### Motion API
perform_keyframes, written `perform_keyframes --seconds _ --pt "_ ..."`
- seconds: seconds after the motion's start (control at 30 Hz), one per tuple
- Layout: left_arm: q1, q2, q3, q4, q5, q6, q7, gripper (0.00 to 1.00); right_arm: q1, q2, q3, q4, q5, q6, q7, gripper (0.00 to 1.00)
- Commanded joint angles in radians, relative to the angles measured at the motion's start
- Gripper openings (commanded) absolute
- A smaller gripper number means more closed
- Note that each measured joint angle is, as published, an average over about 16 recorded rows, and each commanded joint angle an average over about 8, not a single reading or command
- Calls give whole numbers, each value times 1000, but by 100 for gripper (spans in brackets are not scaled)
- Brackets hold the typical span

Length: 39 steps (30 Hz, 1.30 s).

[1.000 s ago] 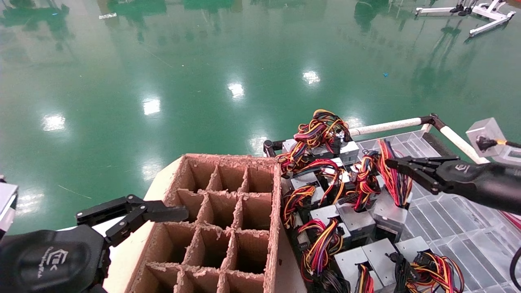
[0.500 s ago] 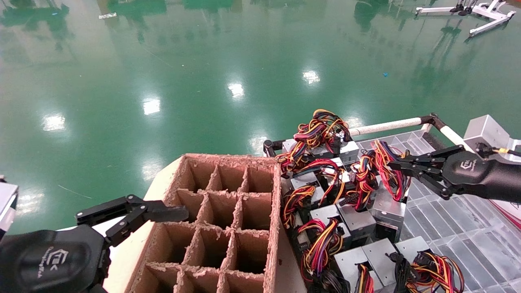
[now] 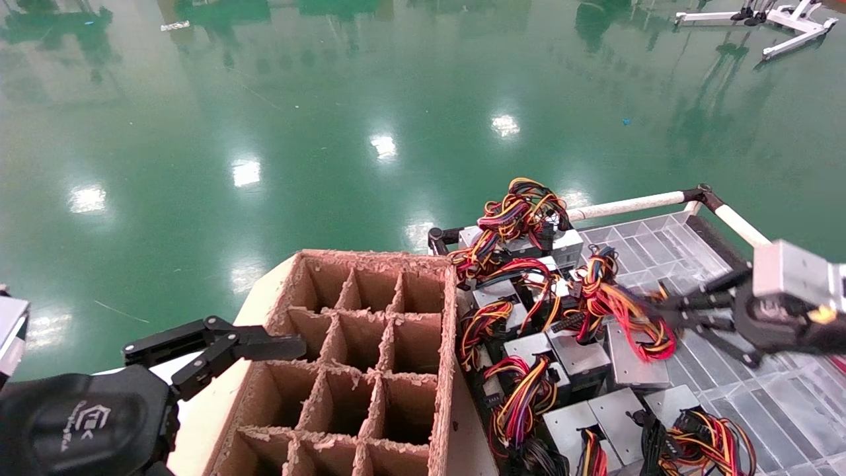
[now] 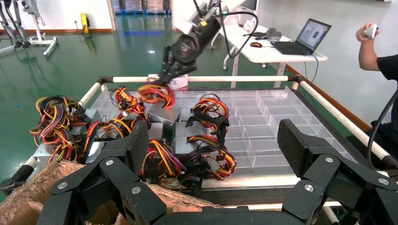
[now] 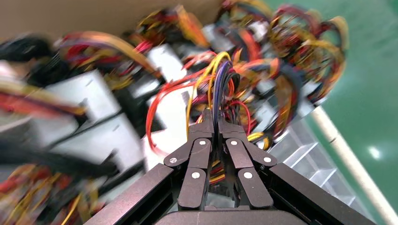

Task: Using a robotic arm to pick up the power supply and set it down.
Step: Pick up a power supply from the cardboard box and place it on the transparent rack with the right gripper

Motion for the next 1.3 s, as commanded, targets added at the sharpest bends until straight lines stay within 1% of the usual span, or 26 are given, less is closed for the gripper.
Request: perform_keyframes --seconds 0.03,0.23,0.53,0.97,1.0,1.03,1.23,1.27,1.3 --pt "0 0 0 0 0 0 0 100 14 7 -17 4 -26 -20 -18 0" --pt "0 0 0 0 0 0 0 100 17 29 -36 1 -51 -30 -13 0" --pt "0 0 1 0 0 0 0 100 27 96 -39 11 -49 -30 -5 0" --pt "0 0 1 0 -1 0 1 100 18 102 -46 54 -46 -35 -22 0" --pt "0 0 1 0 -1 -1 1 100 16 102 -45 53 -44 -33 -19 3" --pt "0 0 1 0 -1 -1 1 100 13 101 -45 50 -42 -30 -16 13" --pt "0 -1 1 0 -1 -1 1 100 -12 86 -35 22 -21 -6 9 88" --pt "0 -1 1 0 -1 -1 1 100 -16 83 -34 18 -18 -2 11 98" --pt "0 -1 1 0 -1 -1 1 100 -18 81 -32 15 -16 0 13 100"
